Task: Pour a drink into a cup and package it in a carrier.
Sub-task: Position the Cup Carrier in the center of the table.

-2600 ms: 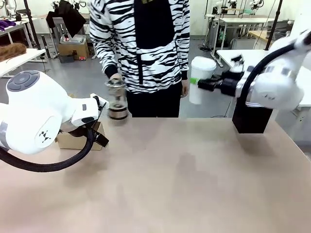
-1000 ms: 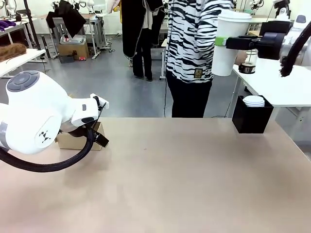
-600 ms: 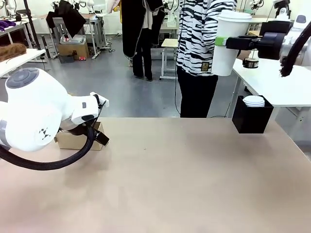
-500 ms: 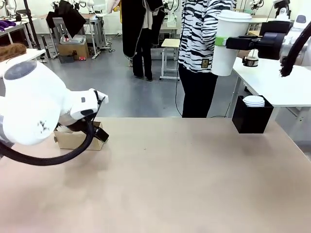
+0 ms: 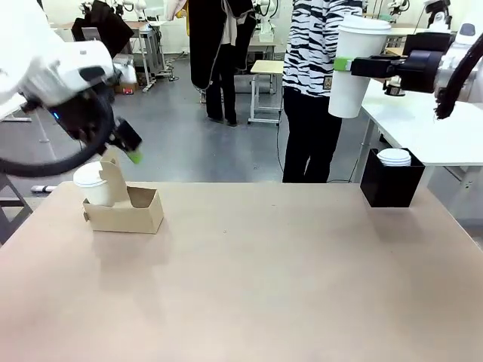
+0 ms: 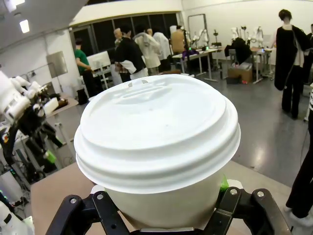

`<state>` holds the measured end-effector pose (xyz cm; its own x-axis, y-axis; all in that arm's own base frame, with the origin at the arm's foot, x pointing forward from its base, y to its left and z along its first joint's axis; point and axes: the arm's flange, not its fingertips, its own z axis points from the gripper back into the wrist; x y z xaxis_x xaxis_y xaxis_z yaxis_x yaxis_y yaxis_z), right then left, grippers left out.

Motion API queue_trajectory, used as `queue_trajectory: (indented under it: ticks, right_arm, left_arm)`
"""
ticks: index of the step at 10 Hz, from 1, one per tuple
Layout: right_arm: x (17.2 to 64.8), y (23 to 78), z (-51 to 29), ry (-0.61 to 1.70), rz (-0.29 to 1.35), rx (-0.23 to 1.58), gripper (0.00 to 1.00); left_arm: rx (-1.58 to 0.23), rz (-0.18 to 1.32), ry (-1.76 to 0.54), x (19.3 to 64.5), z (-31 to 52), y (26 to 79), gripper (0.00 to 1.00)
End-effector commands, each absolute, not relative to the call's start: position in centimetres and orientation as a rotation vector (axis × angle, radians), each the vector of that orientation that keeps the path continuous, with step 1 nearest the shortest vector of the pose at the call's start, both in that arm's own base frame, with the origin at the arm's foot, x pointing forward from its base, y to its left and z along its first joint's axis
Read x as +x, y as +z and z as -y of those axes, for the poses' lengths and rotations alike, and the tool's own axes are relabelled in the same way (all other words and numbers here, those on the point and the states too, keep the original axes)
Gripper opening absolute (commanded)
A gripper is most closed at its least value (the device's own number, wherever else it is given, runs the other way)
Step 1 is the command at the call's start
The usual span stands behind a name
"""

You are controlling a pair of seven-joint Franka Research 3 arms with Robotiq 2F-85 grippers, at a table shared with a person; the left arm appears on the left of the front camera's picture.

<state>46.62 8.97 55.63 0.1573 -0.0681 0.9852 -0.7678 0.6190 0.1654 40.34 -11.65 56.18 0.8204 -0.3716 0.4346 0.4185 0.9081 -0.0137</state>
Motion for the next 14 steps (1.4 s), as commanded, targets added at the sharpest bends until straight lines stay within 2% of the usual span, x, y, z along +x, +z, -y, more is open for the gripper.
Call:
queue_trajectory:
  ticks: [1, 3, 6, 10, 13, 14]
  right_arm:
    - [46.7, 56.1, -9.1, 0.586, 1.347, 0.802, 0.8]
    - [46.7, 56.1, -9.1, 0.586, 1.347, 0.802, 0.8]
    - [46.7, 56.1, -9.1, 0.586, 1.347, 0.802, 0.8]
    - [46.7, 56.1, -9.1, 0.586, 1.347, 0.802, 0.8]
    - [46.7, 56.1, -9.1, 0.586, 1.347, 0.802, 0.8]
    - [46.7, 56.1, -9.1, 0.586, 1.347, 0.802, 0.8]
  left_arm:
    - [-0.065, 0.404, -0.329, 43.5, 10.9, 57.4, 1.0]
    - [-0.051, 0.381, -0.258, 46.6, 9.4, 57.2, 1.0]
    - [-0.038, 0.334, -0.189, 50.6, 8.6, 54.1, 1.0]
    - [0.039, 0.284, -0.11, 52.6, 7.9, 51.1, 1.0]
    - [0.049, 0.289, -0.091, 52.6, 7.9, 51.1, 0.11]
    - [0.052, 0.287, -0.089, 52.4, 7.9, 51.2, 0.0]
